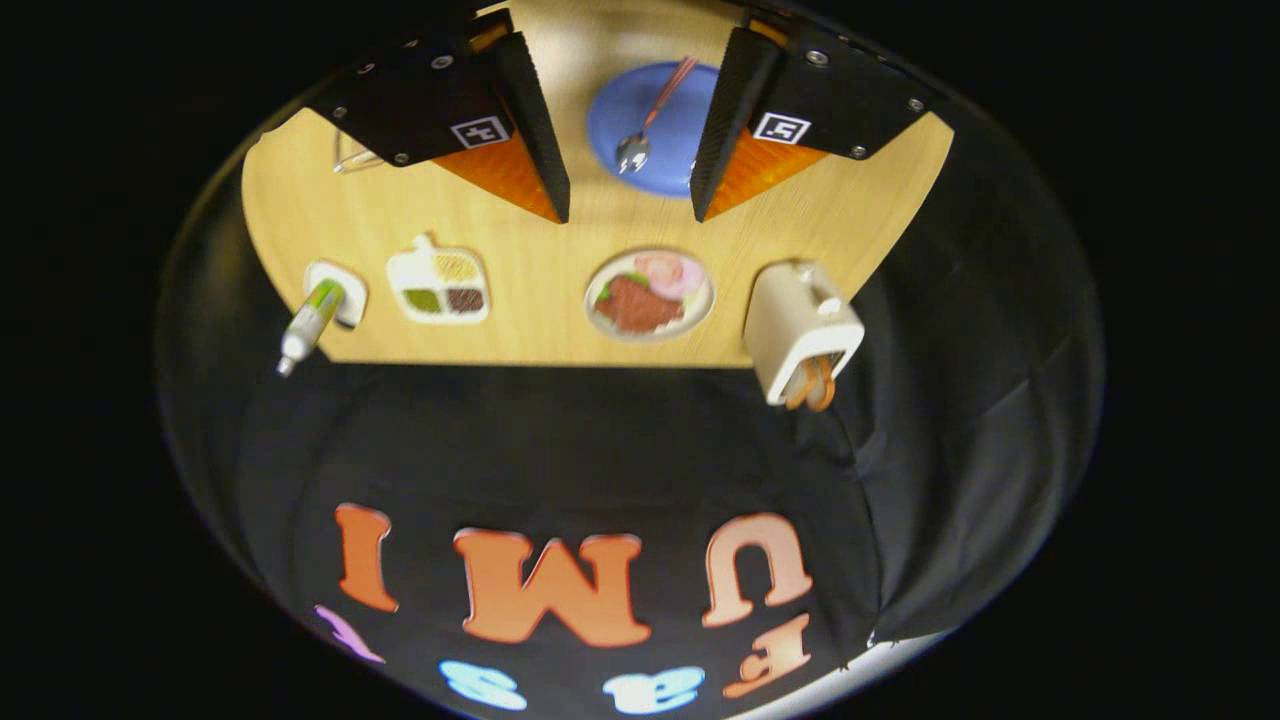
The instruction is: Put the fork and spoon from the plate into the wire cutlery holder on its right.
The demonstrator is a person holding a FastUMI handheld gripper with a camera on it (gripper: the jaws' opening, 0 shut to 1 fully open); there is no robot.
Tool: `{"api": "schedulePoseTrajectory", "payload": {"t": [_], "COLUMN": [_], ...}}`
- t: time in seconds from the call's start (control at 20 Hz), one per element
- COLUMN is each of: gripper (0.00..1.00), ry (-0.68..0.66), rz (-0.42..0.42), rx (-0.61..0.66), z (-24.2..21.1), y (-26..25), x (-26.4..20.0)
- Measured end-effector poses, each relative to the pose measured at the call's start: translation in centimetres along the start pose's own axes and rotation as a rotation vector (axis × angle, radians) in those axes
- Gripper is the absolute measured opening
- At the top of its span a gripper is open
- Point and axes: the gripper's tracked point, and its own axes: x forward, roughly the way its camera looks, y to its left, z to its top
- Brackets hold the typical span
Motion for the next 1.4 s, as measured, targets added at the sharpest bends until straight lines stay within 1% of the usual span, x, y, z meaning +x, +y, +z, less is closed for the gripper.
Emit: {"api": "schedulePoseTrajectory", "payload": {"t": [0.1, 0.15, 0.2, 0.25, 0.3, 0.55, 0.7, 0.8, 1.1, 1.2, 1.25, 1.4], "gripper": [0.80, 0.88, 0.90, 0.94, 0.96, 0.97, 0.97, 0.97, 0.97, 0.96, 0.93, 0.89], "ry": [-0.207, -0.302, -0.377, -0.434, -0.467, -0.472, -0.448, -0.386, -0.036, 0.104, 0.167, 0.372], "rz": [-0.064, -0.080, -0.103, -0.126, -0.139, -0.161, -0.178, -0.157, -0.034, 0.022, 0.049, 0.107], "rx": [-0.032, -0.036, -0.044, -0.048, -0.052, -0.059, -0.058, -0.062, -0.035, 0.000, 0.024, 0.096], "z": [5.0, 7.5, 9.4, 10.5, 11.3, 11.5, 11.0, 9.6, 1.4, -2.0, -3.4, -8.1], "y": [-2.1, -2.8, -3.5, -4.3, -4.8, -5.6, -5.7, -5.0, -0.9, 1.0, 1.9, 4.0], "x": [-2.1, -3.5, -4.8, -5.9, -6.4, -7.2, -6.4, -5.4, -1.3, -0.1, 0.5, 1.2]}}
